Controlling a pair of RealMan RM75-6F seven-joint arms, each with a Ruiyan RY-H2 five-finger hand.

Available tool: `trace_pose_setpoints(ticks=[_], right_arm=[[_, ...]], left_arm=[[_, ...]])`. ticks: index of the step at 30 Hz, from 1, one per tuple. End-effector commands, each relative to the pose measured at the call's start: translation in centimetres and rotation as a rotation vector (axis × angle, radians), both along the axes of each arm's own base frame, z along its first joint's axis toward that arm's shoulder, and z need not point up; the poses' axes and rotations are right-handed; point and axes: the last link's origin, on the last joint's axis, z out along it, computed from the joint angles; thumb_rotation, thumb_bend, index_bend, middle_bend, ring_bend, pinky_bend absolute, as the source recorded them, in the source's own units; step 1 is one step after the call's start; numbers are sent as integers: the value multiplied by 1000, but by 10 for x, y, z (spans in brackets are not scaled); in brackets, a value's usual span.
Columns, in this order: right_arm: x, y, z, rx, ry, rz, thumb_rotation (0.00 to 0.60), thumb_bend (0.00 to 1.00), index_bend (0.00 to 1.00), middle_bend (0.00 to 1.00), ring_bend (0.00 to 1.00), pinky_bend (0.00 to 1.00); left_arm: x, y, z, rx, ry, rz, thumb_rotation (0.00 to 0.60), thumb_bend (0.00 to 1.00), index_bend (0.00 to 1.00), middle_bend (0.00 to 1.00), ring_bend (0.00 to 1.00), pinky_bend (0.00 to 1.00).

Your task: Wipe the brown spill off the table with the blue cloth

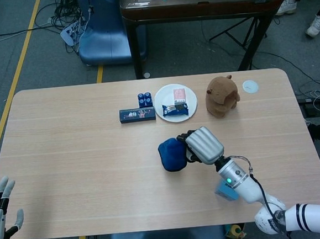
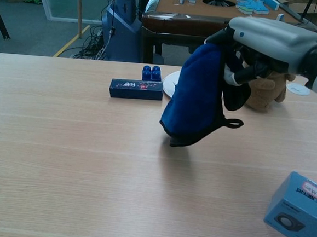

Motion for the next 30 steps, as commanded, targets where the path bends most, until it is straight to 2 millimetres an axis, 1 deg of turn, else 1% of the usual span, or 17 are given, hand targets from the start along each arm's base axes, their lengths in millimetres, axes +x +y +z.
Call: trace_pose_setpoints(ticks=[1,6,11,15,20,24,27,30], right_arm=[[-13,-8,13,-63,32,-38,600,738,743,602,594,783],[-37,-17,32,-139,83,-105,600,738,743,602,594,783],[-67,-22,54,-192,147,-186,600,737,743,602,594,783],[-88,-23,64,-209,192,-245,600,736,743,601,594,783],[-107,-23,67,-203,234,-297,600,737,743,601,594,783],[-121,-26,65,-196,282,-330,600,732,743,600,591,783],[-127,-31,62,-201,312,-341,600,720,743,584,571,779],[-132,-36,56,-180,328,-364,600,717,733,553,535,749]], left_arm=[[0,0,1,3,0,0,600,442,0,0,9,58],[-2,0,1,2,0,6,600,442,0,0,9,58],[-5,1,0,-1,-1,11,600,442,0,0,9,58],[-6,4,-1,-5,0,10,600,442,0,0,9,58],[-6,6,-3,-11,-1,7,600,442,0,0,9,58],[-7,7,-4,-15,-1,10,600,442,0,0,9,58],[-7,8,-5,-17,-3,9,600,442,0,0,9,58],[-8,7,-5,-16,-4,11,600,442,0,0,9,58]])
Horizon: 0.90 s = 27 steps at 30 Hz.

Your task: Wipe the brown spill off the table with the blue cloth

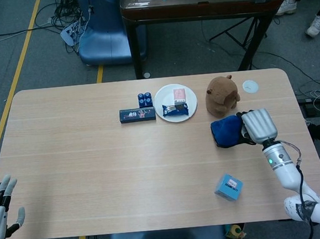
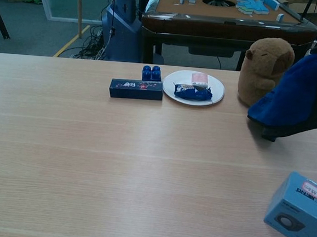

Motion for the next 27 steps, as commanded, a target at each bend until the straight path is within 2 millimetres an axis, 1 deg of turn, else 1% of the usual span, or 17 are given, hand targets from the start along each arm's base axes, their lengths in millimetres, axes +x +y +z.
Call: trace_pose_setpoints(ticks=[1,3,5,6,7,8,9,10,11,12,14,15,18,20,23,26,27], right_arm=[[-6,-5,-10,28,18,-31,600,712,705,535,517,727],[-9,-6,-13,45,40,-50,600,694,620,490,470,675],[-15,-5,-15,70,70,-92,600,659,424,392,372,569],[-17,-5,-15,79,88,-111,600,650,358,357,338,530],[-18,-5,-16,87,100,-124,600,619,250,296,276,463],[-18,-4,-16,94,106,-138,600,599,210,270,248,434],[-18,-4,-16,98,110,-148,600,549,148,226,200,382],[-17,-4,-15,99,116,-156,600,471,75,175,146,326],[-17,-4,-14,97,120,-159,600,422,44,150,121,299],[-16,-3,-12,92,119,-162,600,339,14,119,90,268],[-13,-3,-10,81,107,-160,600,177,0,72,49,229],[-12,-3,-8,77,102,-158,600,124,0,62,40,222],[-7,3,-2,64,69,-140,600,23,0,54,35,218],[-5,9,3,57,55,-125,600,3,0,54,35,218],[-2,22,13,38,24,-98,600,0,0,69,35,218],[-3,37,25,-8,14,-53,600,1,25,142,79,221],[-4,42,29,-23,9,-41,600,16,63,176,114,233]], left_arm=[[0,-1,0,2,0,2,600,442,0,0,9,58],[-1,-2,1,5,0,6,600,442,0,0,9,58],[-2,-3,2,8,0,12,600,442,0,0,9,58],[-3,-4,3,9,0,14,600,442,0,0,9,58],[-3,-4,3,10,0,15,600,442,0,0,9,58],[-3,-4,3,10,0,15,600,442,0,0,9,58],[-3,-4,3,11,0,15,600,442,0,0,9,58],[-3,-4,3,11,-1,14,600,442,0,0,9,58],[-3,-4,3,10,-2,13,600,442,0,0,9,58],[-3,-4,3,9,-2,12,600,442,0,0,9,58],[-3,-3,2,9,-2,9,600,442,0,0,9,58],[-2,-3,2,8,-3,8,600,442,0,0,9,58],[-2,-2,1,8,-3,5,600,442,0,0,9,58],[-2,-2,2,9,-3,5,600,442,0,0,9,58],[-2,-2,3,11,-3,5,600,442,0,0,9,58],[-2,-1,3,11,-4,3,600,442,0,0,9,58],[-2,-1,3,11,-4,2,600,442,0,0,9,58]])
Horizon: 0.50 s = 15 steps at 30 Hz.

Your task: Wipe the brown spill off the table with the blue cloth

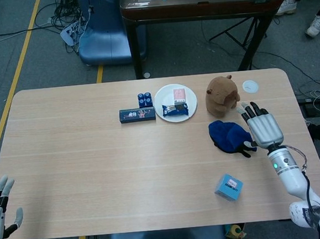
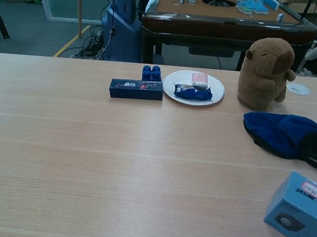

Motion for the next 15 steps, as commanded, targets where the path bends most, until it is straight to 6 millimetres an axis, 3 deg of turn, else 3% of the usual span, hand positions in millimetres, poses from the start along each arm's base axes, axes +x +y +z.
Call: trace_pose_setpoints(ticks=[1,4,15], right_arm=[[-4,25,18,-65,-28,49,600,43,131,218,159,264],[-9,39,26,-95,-45,61,600,104,241,277,226,345],[-33,109,48,-194,-70,53,600,150,261,311,252,352]], left_arm=[[0,1,0,-2,1,-3,600,442,0,0,9,58],[2,3,-1,-6,1,-11,600,442,0,0,9,58],[9,8,-4,-19,9,-34,600,442,0,0,9,58]])
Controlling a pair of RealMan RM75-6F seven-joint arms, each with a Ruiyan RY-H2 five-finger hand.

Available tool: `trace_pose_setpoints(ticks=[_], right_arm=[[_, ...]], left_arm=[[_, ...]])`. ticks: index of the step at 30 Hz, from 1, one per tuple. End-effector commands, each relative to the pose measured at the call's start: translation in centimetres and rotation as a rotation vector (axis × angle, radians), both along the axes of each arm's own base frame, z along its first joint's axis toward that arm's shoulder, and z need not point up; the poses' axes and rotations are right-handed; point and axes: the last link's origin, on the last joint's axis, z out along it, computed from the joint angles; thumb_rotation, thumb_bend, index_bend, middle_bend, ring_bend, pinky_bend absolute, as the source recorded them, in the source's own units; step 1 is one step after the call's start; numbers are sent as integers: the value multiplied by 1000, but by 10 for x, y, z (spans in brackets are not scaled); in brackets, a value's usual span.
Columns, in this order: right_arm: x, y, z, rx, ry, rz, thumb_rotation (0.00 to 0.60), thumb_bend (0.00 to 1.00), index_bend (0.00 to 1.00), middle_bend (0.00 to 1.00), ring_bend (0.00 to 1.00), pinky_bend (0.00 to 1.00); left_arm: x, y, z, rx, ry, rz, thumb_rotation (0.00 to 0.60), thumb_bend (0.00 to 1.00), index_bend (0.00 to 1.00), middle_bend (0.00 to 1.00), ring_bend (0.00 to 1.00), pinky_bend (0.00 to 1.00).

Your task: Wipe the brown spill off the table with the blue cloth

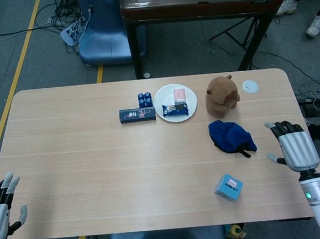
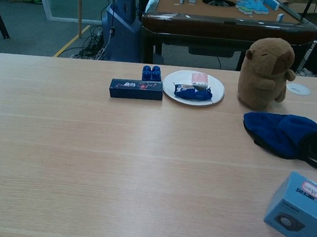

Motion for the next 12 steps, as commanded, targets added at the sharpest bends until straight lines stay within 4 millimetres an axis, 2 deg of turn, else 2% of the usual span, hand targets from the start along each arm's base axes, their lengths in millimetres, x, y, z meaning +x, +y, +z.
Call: trace_pose_setpoints(ticks=[1,7,12], right_arm=[[-8,24,4,-18,-13,-11,600,150,262,311,252,352],[-16,48,5,-36,-20,-12,600,150,262,311,252,352],[-18,52,0,-18,-25,-15,600,150,262,312,252,352]], left_arm=[[1,1,-1,-4,1,-2,600,442,0,0,9,58],[3,2,-3,-6,0,-11,600,442,0,0,9,58],[3,3,-3,-7,-2,-14,600,442,0,0,9,58]])
